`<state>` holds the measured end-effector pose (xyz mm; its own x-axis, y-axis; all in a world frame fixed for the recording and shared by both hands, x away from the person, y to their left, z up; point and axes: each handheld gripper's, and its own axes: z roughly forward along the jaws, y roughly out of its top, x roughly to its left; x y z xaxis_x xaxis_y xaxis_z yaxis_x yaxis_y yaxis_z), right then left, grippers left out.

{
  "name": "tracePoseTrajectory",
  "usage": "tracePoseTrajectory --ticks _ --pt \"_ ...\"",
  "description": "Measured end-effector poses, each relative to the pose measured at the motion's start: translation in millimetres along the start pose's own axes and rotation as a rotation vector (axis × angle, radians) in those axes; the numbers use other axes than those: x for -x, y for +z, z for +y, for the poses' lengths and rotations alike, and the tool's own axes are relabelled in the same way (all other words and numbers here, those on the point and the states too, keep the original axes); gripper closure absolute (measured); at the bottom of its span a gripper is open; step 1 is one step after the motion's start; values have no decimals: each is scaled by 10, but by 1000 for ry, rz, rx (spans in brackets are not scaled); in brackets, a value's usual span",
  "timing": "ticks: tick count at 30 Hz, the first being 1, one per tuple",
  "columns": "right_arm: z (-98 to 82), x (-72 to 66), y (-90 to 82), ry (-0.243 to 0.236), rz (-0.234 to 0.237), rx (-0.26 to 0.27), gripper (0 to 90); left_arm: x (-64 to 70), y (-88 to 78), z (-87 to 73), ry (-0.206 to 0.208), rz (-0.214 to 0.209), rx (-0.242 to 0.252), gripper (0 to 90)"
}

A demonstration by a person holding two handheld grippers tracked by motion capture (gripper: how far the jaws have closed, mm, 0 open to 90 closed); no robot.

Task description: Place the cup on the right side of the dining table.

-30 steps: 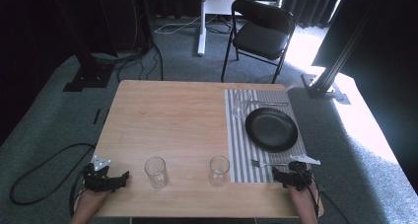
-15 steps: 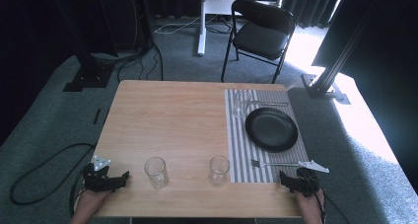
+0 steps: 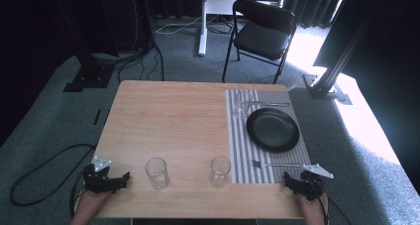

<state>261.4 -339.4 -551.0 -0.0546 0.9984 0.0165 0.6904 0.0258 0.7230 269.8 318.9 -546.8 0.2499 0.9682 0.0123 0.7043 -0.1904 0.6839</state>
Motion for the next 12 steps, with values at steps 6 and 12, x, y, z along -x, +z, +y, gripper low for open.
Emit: tracePoseTrajectory --ticks 6,12 --pt "-1 4 1 -3 3 1 106 0 0 0 0 0 0 5" --pt "-1 5 1 -2 3 1 107 0 0 0 0 0 0 5"
